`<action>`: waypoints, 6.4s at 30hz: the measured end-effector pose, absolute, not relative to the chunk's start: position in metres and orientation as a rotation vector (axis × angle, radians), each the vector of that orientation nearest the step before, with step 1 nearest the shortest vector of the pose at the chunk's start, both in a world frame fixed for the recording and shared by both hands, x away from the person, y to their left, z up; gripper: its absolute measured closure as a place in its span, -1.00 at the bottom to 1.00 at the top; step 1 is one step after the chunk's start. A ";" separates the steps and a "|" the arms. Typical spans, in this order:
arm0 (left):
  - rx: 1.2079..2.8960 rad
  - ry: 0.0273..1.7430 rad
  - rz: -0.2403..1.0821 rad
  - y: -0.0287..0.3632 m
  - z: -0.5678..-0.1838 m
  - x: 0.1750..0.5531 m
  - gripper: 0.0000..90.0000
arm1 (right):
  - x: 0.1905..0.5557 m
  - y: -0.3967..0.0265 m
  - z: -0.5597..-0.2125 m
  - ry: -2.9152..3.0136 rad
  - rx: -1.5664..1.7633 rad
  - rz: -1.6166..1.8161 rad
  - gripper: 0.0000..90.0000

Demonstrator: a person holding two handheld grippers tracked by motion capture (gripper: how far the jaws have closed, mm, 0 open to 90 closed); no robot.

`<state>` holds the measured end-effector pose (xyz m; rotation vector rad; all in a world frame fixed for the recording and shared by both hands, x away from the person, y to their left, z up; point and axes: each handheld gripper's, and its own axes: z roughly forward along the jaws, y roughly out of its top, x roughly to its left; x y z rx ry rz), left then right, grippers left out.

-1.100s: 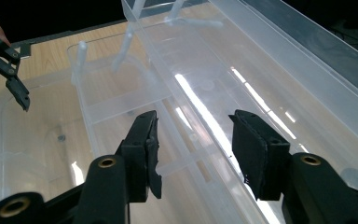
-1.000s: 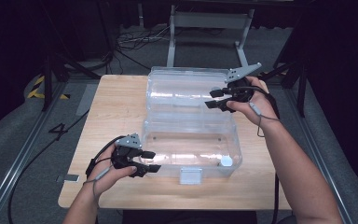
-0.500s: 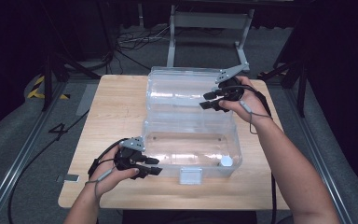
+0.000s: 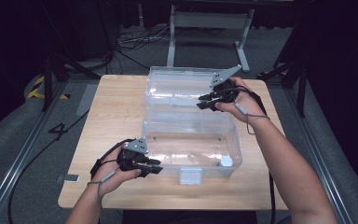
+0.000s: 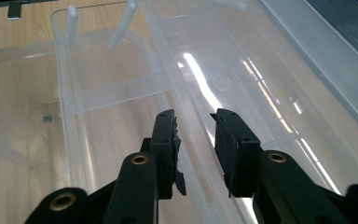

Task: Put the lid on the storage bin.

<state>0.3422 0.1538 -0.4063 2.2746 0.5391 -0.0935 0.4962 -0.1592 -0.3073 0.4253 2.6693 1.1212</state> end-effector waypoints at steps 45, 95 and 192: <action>2.276 0.557 -0.096 0.153 -0.407 0.341 0.60 | 0.456 -0.167 -0.299 2.651 0.336 1.167 0.88; 2.248 0.571 -0.114 0.153 -0.409 0.342 0.59 | 0.421 -0.171 -0.300 2.687 0.326 1.184 0.89; 2.238 0.593 -0.135 0.151 -0.407 0.342 0.52 | 0.387 -0.171 -0.317 2.769 0.246 1.174 0.92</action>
